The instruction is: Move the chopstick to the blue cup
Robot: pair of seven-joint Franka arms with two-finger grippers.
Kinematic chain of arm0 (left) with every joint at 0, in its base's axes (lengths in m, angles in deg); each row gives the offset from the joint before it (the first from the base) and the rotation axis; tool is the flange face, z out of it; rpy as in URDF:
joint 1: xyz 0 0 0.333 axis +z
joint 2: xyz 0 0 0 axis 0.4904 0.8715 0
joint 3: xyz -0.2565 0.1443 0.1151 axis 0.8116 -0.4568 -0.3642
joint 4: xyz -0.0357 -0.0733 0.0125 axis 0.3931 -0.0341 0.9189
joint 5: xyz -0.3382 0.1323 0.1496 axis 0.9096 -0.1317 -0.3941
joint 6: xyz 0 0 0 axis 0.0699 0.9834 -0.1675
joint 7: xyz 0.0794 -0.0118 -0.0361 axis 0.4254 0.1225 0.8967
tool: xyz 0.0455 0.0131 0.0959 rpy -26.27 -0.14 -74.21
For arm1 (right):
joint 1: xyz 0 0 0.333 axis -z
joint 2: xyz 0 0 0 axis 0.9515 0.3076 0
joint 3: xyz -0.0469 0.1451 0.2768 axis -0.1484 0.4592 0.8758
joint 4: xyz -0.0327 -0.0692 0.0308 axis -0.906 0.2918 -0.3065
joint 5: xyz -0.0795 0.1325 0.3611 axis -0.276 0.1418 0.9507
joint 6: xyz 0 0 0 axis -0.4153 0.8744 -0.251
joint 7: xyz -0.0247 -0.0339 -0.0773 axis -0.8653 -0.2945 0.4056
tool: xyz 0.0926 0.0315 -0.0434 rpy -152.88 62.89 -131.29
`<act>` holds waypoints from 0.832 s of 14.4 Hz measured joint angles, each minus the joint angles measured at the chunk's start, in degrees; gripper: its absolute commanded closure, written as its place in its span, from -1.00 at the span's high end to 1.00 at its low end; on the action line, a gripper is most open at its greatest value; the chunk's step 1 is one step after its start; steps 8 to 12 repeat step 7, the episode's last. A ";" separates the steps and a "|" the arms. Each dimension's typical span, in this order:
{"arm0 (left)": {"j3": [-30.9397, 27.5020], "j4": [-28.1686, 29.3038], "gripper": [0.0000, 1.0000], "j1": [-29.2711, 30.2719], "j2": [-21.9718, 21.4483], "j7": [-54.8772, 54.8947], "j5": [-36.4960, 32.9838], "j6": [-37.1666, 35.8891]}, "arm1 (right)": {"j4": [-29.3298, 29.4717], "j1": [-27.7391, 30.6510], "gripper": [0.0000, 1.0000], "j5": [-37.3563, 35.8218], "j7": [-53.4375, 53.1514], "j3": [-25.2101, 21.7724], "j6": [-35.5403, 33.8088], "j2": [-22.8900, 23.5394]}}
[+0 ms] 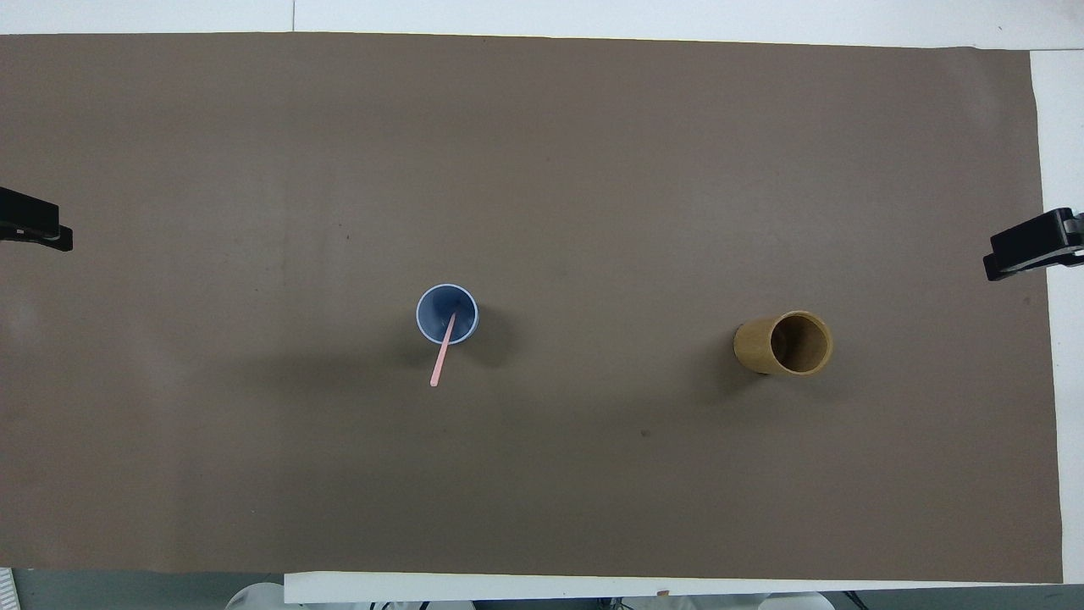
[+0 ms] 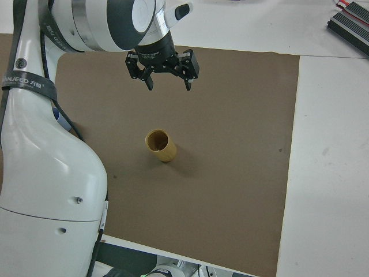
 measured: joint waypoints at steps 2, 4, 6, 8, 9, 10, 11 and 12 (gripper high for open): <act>0.05 -0.23 1.00 0.00 -0.04 0.00 0.00 -0.28 | 0.35 -0.32 1.00 0.00 0.00 -0.55 -0.66 0.64; 0.14 -0.86 1.00 -0.01 -0.27 0.00 0.00 -0.28 | 1.29 -0.35 1.00 0.00 0.04 -0.82 -0.85 1.23; 0.16 -1.05 1.00 -0.01 -0.50 0.00 0.00 -0.28 | 1.93 -0.57 1.00 0.00 0.04 -0.83 -0.85 1.26; 0.16 -1.05 1.00 -0.01 -0.53 0.00 0.00 -0.28 | 2.12 -0.64 1.00 0.00 0.04 -0.83 -0.85 1.25; 0.16 -1.05 1.00 -0.01 -0.53 0.00 0.00 -0.28 | 2.12 -0.64 1.00 0.00 0.04 -0.83 -0.85 1.25; 0.16 -1.05 1.00 -0.01 -0.53 0.00 0.00 -0.28 | 2.12 -0.64 1.00 0.00 0.04 -0.83 -0.85 1.25; 0.16 -1.05 1.00 -0.01 -0.53 0.00 0.00 -0.28 | 2.12 -0.64 1.00 0.00 0.04 -0.83 -0.85 1.25; 0.16 -1.05 1.00 -0.01 -0.53 0.00 0.00 -0.28 | 2.12 -0.64 1.00 0.00 0.04 -0.83 -0.85 1.25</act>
